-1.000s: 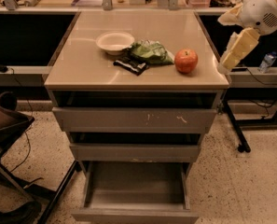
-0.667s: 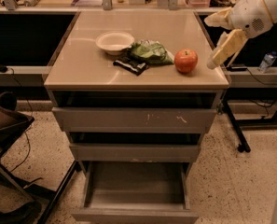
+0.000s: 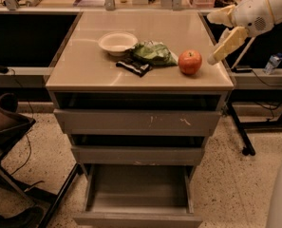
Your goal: Place apple into bottom drawer
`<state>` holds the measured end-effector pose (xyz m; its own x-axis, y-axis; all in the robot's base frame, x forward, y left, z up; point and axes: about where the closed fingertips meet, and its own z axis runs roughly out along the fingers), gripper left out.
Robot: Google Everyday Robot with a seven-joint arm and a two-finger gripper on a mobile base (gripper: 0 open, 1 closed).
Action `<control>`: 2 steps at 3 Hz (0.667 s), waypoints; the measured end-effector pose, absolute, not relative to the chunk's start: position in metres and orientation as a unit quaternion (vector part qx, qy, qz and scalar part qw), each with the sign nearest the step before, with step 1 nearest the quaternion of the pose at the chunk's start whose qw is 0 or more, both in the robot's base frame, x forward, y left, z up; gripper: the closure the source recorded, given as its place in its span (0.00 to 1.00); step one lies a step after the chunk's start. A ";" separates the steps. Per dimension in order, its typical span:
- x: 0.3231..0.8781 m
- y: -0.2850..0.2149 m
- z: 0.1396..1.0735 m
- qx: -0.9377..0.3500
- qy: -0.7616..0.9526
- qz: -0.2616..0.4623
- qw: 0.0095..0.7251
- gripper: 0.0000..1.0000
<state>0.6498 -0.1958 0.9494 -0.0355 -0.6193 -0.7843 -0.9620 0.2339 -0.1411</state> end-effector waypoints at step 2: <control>0.697 -0.194 0.907 -0.566 0.705 0.217 0.368 0.00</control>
Offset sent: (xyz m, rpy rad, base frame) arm 0.0759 -0.0187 -0.0443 -0.0657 0.0539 -0.0496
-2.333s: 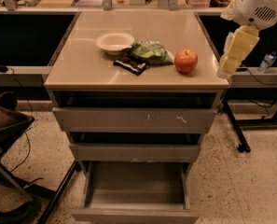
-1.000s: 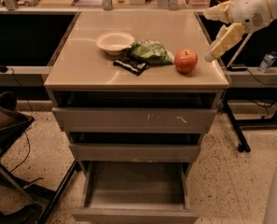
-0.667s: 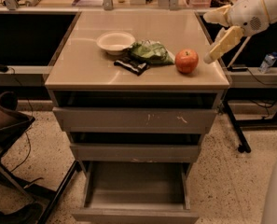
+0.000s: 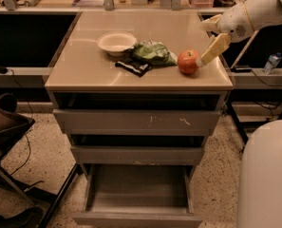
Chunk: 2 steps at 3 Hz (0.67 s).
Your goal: Place apple into bottom drawer
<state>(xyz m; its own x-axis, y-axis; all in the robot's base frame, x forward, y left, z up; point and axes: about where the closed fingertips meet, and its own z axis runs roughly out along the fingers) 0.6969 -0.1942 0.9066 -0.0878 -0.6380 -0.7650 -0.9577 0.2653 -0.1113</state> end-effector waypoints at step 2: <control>0.712 -0.198 0.865 -0.535 0.723 0.250 0.359 0.00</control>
Offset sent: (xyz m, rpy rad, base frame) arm 0.0234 -0.0180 -0.0626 0.0812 0.1384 -0.0556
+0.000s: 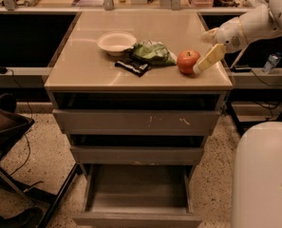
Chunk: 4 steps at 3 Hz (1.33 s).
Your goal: Place apple into bottom drawer
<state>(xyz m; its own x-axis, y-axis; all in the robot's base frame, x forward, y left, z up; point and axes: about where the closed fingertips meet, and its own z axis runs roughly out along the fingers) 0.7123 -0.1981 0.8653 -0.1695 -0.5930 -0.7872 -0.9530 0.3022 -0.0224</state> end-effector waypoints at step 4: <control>0.719 -0.179 0.826 -0.521 0.721 0.304 0.341 0.19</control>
Offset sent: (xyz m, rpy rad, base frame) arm 0.0089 0.0243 -0.0515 0.0982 0.1446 0.0740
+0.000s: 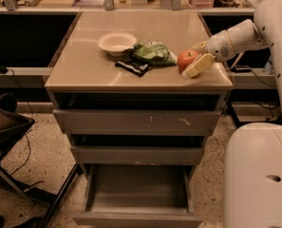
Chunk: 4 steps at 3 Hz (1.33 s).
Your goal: Place apple into bottom drawer
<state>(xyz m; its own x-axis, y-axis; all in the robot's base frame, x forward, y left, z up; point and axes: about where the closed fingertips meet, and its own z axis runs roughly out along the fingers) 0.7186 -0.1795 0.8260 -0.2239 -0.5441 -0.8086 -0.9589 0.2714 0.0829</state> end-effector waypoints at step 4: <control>0.667 -0.218 0.874 -0.513 0.709 0.269 0.401 1.00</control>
Offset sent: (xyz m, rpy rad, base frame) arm 0.0000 0.0000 0.0000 0.0000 0.0000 0.0000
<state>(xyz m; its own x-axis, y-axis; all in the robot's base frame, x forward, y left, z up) 0.6672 -0.2184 0.8738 -0.1510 -0.5119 -0.8457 -0.9441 0.3283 -0.0301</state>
